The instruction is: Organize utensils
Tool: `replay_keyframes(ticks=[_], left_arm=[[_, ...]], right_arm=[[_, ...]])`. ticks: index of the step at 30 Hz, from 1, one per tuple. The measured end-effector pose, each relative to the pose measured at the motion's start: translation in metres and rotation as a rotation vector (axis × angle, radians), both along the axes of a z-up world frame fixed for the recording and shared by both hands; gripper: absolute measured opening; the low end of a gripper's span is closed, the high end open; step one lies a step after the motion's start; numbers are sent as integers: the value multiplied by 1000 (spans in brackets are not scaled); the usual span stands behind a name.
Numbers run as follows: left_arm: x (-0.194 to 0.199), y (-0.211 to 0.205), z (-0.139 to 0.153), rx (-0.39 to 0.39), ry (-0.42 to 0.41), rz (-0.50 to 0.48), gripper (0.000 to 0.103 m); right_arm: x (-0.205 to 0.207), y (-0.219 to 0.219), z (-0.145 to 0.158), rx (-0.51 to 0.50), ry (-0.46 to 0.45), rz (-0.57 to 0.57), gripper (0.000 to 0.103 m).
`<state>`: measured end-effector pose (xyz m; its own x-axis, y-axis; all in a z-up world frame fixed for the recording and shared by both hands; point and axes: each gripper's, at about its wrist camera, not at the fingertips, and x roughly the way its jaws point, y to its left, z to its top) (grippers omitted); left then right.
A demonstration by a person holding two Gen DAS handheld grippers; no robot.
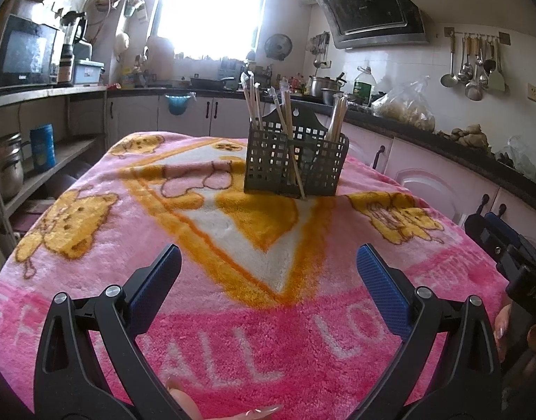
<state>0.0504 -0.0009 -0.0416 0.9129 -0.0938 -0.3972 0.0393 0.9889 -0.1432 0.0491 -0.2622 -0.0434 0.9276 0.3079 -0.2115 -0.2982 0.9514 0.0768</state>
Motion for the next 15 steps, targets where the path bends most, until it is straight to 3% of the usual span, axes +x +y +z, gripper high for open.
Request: replay_keyframes(ticks=[6,10,15], left_arm=[[8,17,3,-42,53,22,92],[32,48,18,-78,110,18,92],[122,113,27,28,240,197,92]], right_arm=[[14,-7,3,18,57,-16,97],[40,-27,10,33,150,-84,97],[129,-80,-3,-76,462,-320,97]])
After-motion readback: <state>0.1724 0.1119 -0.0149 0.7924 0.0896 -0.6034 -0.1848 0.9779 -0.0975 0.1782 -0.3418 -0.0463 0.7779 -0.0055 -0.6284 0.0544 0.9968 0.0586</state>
